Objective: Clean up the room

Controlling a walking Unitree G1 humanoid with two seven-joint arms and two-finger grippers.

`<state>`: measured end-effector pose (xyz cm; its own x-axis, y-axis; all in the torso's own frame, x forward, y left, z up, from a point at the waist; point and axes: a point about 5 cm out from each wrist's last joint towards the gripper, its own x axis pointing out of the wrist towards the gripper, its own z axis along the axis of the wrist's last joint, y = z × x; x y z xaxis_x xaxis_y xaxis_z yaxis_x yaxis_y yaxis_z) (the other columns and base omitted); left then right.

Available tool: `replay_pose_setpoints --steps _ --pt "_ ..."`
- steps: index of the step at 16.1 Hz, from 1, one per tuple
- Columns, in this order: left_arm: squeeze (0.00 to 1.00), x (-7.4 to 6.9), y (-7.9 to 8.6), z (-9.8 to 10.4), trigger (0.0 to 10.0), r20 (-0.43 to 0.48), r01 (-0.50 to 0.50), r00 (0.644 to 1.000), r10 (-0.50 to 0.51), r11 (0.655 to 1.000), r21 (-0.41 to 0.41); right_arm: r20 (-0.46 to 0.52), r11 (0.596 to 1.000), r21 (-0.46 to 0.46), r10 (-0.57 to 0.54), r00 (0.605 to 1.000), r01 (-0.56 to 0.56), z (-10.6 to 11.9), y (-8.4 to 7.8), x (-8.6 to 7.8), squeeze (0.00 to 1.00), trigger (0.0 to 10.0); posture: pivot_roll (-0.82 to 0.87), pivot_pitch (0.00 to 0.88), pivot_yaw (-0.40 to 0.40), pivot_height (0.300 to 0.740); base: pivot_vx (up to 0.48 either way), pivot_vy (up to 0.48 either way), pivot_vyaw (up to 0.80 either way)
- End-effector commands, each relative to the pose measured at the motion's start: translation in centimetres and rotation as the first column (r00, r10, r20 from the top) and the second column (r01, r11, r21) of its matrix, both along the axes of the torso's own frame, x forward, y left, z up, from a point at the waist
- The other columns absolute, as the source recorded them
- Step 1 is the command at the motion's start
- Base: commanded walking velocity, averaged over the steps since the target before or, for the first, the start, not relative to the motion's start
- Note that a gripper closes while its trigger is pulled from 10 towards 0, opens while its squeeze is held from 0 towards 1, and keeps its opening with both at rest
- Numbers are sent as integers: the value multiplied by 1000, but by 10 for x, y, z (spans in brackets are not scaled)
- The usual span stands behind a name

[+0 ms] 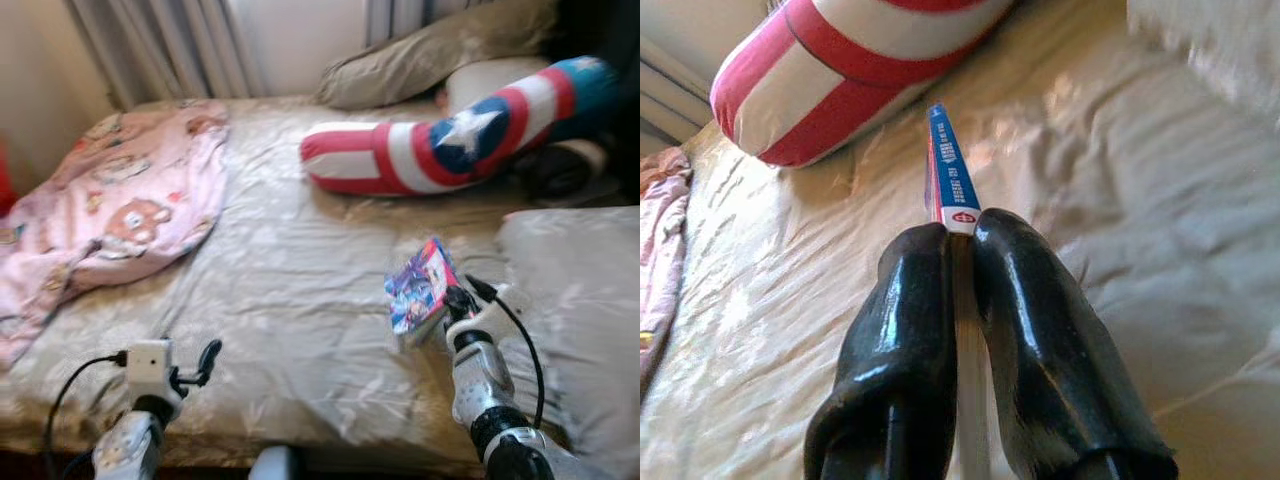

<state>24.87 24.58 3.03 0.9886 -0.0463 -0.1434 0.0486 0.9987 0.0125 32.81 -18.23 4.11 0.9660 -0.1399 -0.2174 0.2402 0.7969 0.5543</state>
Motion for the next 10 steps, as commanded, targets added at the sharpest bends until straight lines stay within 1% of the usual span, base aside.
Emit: replay_pose_setpoints --steps 1,2,3,5,7,9,10 --pt "0 -6 8 2 10000 -11 3 1000 -3 1000 19 -11 999 42 -26 1000 27 0 -2 1 0 10000 156 123 109 650 0 0 0" --pt "0 -15 14 5 10000 -21 1 1000 0 999 34 -38 997 40 -58 998 59 -6 -11 -5 0 10000 182 146 121 650 0 0 0" --pt "0 -20 18 5 10000 -31 -3 1000 4 999 42 -54 997 23 -71 996 73 -9 -15 -8 0 10000 185 160 132 650 0 0 0" --pt "0 -39 21 1 10000 -87 12 996 -7 998 57 -95 992 12 -127 987 129 -19 -28 -19 0 10000 180 185 146 650 0 0 0" --pt "0 -43 20 0 10000 -98 17 995 -12 998 57 -107 986 8 -164 981 166 -23 -35 -24 0 10000 181 200 155 650 0 0 0" --pt "0 -43 16 2 10000 -111 29 994 -23 998 50 -130 976 1 -216 968 218 -27 -46 -32 0 10000 170 207 159 650 0 0 0" --pt "0 -43 15 2 10000 -118 31 993 -26 998 48 -134 974 -5 -226 965 227 -28 -48 -33 0 10000 165 208 160 650 0 0 0"
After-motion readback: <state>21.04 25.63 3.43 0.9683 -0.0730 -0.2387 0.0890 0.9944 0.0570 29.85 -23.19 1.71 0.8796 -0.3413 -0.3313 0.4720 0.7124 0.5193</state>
